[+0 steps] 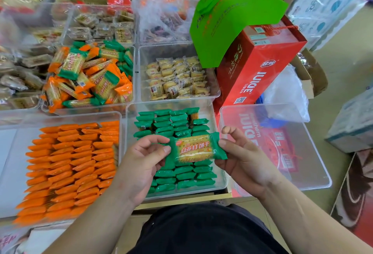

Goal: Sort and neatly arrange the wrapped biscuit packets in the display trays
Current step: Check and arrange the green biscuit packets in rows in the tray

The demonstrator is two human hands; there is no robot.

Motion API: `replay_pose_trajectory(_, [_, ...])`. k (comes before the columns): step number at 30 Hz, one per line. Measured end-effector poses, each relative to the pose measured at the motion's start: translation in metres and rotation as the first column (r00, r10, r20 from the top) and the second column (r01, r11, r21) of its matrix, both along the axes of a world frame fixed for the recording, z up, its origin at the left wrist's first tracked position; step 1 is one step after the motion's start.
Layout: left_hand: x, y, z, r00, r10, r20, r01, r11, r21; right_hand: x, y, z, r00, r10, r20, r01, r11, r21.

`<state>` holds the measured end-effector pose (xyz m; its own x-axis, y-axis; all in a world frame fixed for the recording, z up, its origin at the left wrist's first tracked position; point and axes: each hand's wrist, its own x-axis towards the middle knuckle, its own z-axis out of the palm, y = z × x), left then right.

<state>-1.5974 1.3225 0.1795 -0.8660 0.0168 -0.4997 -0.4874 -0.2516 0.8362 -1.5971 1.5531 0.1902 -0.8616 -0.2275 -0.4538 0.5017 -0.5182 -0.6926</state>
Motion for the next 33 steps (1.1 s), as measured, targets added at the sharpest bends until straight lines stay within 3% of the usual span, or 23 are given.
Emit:
replay_pose_trajectory(3, [0.001,0.002,0.006,1.0,-0.029,-0.001,0.029,0.998,0.053,0.0,0.001,-0.002,0.998,-0.052,0.027,0.05,0.996,0.073])
replay_pose_trajectory(7, [0.001,0.0,0.008,0.994,-0.097,-0.058,0.09,0.988,-0.127,-0.002,0.009,-0.003,0.997,-0.045,0.055,0.041,0.997,0.069])
replay_pose_trajectory(12, [-0.001,0.001,0.008,0.995,-0.088,-0.049,0.072,0.964,-0.257,0.002,0.01,-0.006,0.995,0.074,0.064,-0.094,0.908,0.408])
replay_pose_trajectory(18, [-0.003,0.002,0.006,0.988,-0.069,0.14,0.083,0.992,-0.094,0.005,0.006,-0.01,0.984,0.049,0.173,-0.11,0.923,0.368])
replay_pose_trajectory(23, [-0.002,0.005,0.004,0.991,-0.088,0.097,0.102,0.982,-0.156,0.006,0.005,-0.005,0.989,0.009,0.15,-0.081,0.871,0.485])
replay_pose_trajectory(28, [-0.011,0.013,0.004,0.989,-0.148,0.016,0.148,0.966,-0.213,-0.003,0.01,-0.006,0.988,-0.065,0.142,0.001,0.91,0.414])
replay_pose_trajectory(33, [-0.029,0.027,-0.014,0.985,-0.174,-0.018,0.165,0.957,-0.237,-0.016,0.015,-0.019,0.991,-0.123,0.06,0.078,0.867,0.492])
